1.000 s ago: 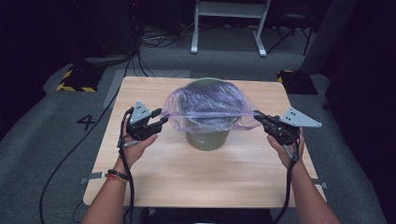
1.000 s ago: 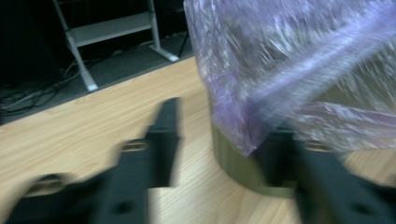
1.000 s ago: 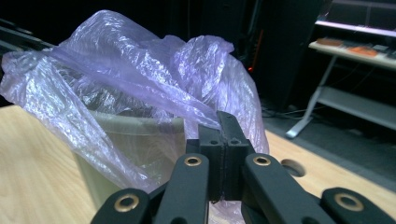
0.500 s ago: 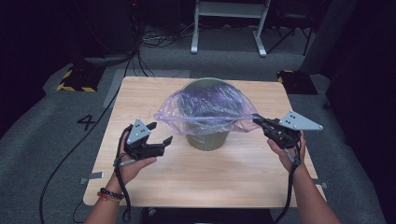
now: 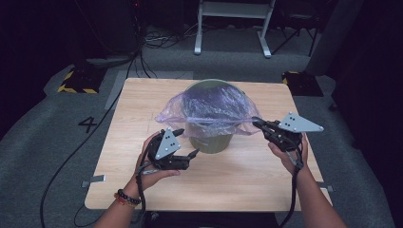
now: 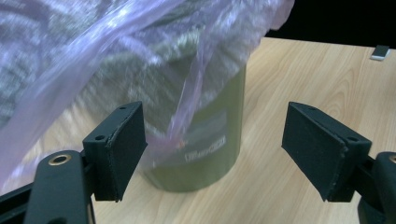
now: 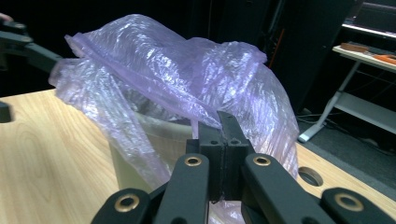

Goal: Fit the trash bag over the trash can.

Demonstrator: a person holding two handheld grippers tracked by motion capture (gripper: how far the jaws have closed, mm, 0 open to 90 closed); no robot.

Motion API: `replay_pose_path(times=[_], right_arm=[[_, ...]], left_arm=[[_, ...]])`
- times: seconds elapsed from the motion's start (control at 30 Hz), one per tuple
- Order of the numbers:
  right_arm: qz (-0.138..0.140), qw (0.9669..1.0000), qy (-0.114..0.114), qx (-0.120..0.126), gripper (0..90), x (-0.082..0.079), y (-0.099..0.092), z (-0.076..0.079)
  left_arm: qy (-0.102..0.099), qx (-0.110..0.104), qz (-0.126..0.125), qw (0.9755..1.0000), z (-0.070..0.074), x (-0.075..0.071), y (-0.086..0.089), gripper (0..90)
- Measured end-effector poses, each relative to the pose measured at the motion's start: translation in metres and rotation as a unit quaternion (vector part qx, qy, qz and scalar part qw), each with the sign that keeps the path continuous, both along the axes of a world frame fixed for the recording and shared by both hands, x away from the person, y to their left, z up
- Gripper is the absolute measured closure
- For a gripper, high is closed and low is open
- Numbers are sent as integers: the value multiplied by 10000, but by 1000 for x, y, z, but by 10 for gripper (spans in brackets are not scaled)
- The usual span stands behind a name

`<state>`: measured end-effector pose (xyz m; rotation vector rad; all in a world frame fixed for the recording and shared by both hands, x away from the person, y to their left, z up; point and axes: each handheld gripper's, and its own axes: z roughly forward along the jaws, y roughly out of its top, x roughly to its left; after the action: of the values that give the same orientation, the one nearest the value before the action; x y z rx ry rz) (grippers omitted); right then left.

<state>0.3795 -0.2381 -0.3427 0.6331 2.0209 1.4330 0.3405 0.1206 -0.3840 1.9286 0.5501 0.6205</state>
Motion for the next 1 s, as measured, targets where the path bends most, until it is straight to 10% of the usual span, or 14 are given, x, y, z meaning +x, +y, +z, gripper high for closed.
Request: replay_pose_path(times=[0.17, 0.5, 0.83, 1.0], right_arm=[[151, 9998, 11, -95, 900, -1, 3, 3], [305, 9995, 91, -46, 899, -2, 5, 5], [82, 9999, 132, 11, 894, 6, 1, 10], [-177, 9995, 253, 74, 894, 18, -2, 17]], left_arm=[[-148, 95, 226, 9996, 7, 8, -8, 313], [-233, 508, 212, 9982, 4, 20, -10, 883], [-99, 1050, -19, 9944, -9, 23, -12, 900], [-39, 1501, -15, 9887, -16, 29, -12, 900]])
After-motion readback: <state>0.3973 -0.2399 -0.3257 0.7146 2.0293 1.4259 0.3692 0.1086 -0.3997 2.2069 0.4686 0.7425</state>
